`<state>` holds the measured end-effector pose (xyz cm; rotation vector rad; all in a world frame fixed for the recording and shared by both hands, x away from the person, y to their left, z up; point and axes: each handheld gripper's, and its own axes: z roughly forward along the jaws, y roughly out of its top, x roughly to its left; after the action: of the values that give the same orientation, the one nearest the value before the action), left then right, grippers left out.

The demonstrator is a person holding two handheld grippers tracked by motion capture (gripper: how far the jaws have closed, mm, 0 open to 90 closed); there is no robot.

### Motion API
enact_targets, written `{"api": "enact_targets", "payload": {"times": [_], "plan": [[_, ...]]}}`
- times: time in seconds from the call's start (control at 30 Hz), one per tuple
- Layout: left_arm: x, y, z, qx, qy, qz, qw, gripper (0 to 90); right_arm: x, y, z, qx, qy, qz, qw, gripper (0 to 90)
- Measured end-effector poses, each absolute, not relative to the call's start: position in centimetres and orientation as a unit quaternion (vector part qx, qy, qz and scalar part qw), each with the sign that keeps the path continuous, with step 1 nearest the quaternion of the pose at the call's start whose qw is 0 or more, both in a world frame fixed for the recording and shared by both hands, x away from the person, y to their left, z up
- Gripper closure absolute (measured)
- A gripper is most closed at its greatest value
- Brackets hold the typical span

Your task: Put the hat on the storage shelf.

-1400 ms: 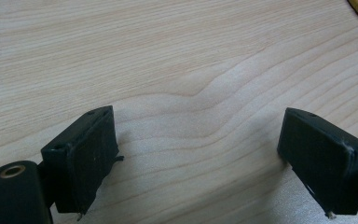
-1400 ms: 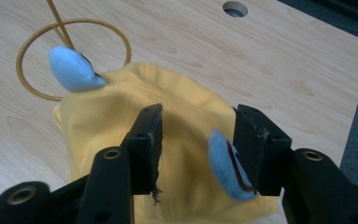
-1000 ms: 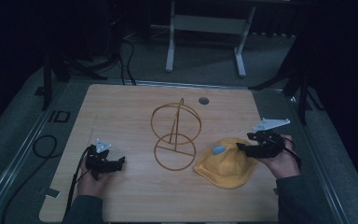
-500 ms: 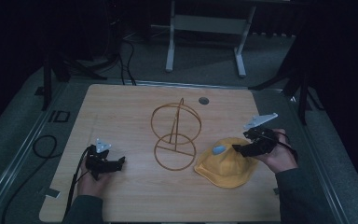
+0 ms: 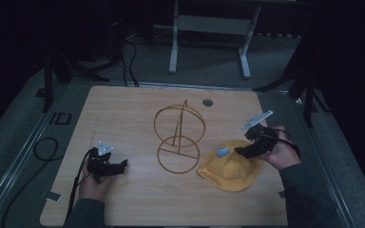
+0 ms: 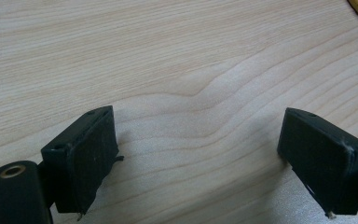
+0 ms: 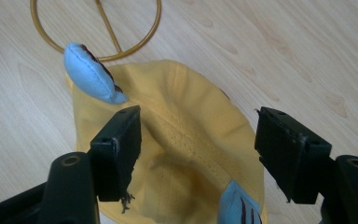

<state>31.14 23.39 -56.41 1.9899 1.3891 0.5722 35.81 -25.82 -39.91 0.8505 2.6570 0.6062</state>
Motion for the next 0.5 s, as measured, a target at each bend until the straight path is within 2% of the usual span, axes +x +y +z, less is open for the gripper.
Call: {"api": "enact_targets", "payload": {"times": [0.5], "plan": [[31.14,23.39,-56.41,0.757,0.528,0.218,0.318,11.8,36.80,-25.19,-40.38,0.277,0.938,0.178,0.106,37.0]]}}
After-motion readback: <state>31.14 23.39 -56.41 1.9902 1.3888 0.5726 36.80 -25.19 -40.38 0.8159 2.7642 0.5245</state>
